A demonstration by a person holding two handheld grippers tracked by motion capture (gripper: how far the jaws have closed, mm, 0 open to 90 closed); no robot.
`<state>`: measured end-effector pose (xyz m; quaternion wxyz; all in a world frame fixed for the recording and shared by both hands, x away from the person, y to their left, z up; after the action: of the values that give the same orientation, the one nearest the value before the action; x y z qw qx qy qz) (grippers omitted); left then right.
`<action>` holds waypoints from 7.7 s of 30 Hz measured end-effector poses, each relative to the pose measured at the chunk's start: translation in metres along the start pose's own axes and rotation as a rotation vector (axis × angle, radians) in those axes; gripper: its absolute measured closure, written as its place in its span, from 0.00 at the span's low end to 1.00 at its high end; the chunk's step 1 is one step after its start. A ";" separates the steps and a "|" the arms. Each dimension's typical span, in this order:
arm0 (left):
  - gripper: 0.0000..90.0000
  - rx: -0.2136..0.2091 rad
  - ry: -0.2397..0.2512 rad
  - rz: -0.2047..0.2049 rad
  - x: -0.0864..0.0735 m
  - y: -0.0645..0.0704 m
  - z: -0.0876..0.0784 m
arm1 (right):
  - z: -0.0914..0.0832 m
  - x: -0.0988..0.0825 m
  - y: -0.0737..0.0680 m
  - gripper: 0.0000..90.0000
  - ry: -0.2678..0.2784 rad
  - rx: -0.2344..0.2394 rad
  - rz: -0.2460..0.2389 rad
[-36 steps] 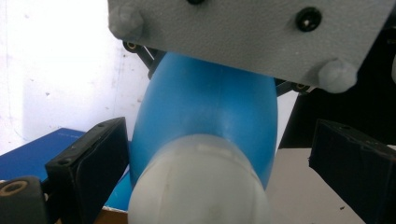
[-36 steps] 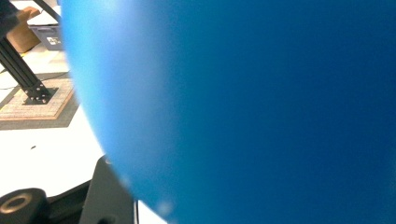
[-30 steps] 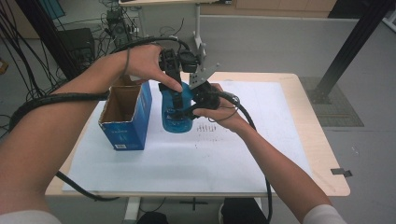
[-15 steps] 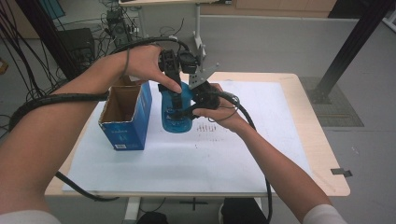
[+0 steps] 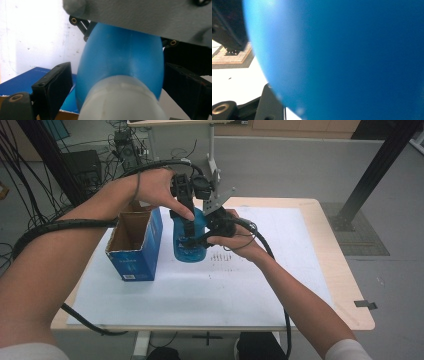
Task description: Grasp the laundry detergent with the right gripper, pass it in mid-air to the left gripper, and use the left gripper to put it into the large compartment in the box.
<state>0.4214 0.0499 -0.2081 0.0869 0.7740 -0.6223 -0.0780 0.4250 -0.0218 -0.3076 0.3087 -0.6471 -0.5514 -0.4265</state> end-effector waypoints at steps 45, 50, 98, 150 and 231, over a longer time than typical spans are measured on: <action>0.41 -0.003 -0.042 0.069 -0.003 0.005 0.005 | 0.003 0.000 -0.009 0.49 -0.022 -0.030 -0.057; 0.41 -0.001 -0.053 0.073 -0.002 0.005 0.004 | 0.003 0.000 -0.010 0.49 -0.020 -0.033 -0.057; 0.42 -0.011 -0.054 0.047 0.002 0.005 0.007 | 0.004 -0.005 -0.007 0.48 -0.006 -0.001 -0.037; 0.42 -0.008 -0.046 0.048 0.004 0.007 0.008 | 0.002 -0.006 -0.007 0.45 -0.006 0.002 -0.024; 0.42 0.074 0.064 -0.330 0.002 0.009 -0.057 | -0.124 -0.075 -0.008 0.04 -0.506 -0.329 0.128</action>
<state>0.4260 0.0483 -0.1507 0.0641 0.8704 -0.4863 -0.0438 0.3887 -0.1614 -0.3203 0.0790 -0.8075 -0.4925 -0.3150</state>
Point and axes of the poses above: each handheld gripper's, and its own axes: z roughly forward along the jaws, x roughly out of its top, y roughly to its right, the point moved 4 cm from there along z, roughly forward along the jaws, and after that the axes turned 14 degrees about -x, right-handed, at the moved point
